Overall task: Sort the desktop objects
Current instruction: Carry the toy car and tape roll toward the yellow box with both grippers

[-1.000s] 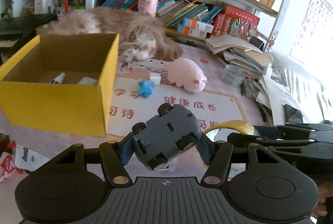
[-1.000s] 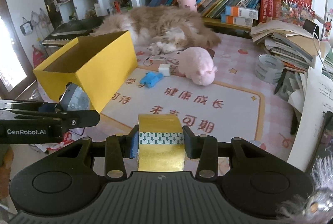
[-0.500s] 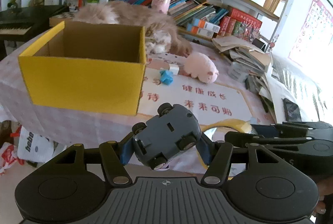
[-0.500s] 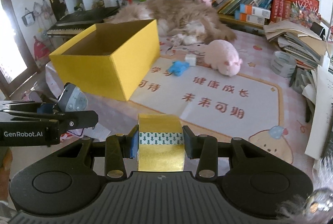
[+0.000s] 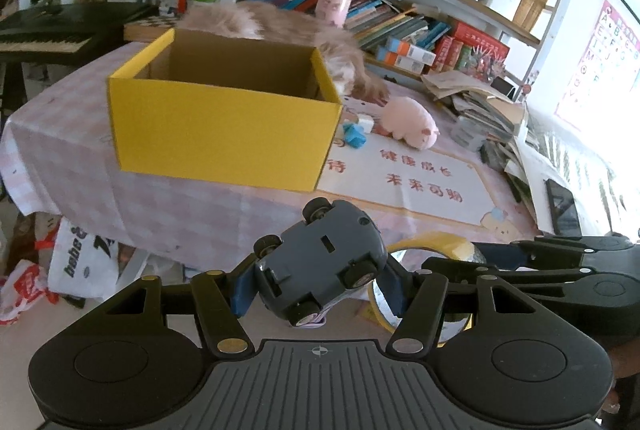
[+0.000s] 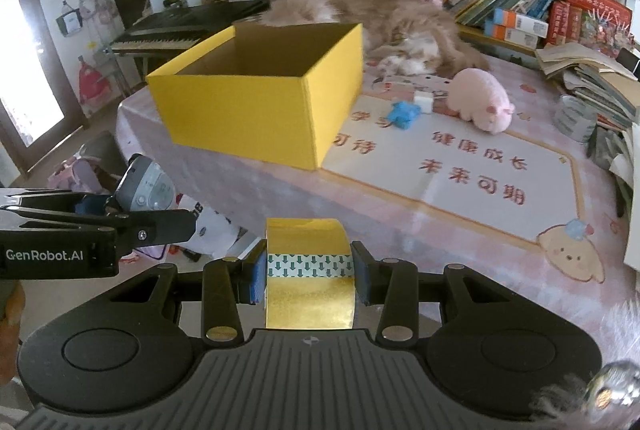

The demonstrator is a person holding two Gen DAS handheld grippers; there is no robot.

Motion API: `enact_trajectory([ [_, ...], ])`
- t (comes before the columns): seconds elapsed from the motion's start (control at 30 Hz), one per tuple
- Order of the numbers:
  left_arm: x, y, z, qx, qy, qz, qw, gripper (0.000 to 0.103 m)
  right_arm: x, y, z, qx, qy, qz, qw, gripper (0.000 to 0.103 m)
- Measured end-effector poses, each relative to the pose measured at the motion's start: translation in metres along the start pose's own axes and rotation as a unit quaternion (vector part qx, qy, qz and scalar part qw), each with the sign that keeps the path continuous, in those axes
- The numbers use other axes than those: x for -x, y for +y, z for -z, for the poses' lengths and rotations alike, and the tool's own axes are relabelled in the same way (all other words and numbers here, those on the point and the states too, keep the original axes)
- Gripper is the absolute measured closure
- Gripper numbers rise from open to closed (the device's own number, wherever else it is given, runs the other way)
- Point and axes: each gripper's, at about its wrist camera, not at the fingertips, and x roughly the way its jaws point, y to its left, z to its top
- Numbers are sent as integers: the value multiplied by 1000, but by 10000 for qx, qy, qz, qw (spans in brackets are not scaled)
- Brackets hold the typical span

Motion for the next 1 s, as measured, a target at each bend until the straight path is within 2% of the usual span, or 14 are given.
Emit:
enact_trajectory([
  [0.47, 35, 36, 17, 167, -97, -88, 9998, 42, -1, 54, 6, 233, 8, -189, 9995, 65],
  [1.0, 52, 63, 19, 234, -218, -158, 9994, 42, -7, 85, 1, 358, 18, -296, 9989, 65],
])
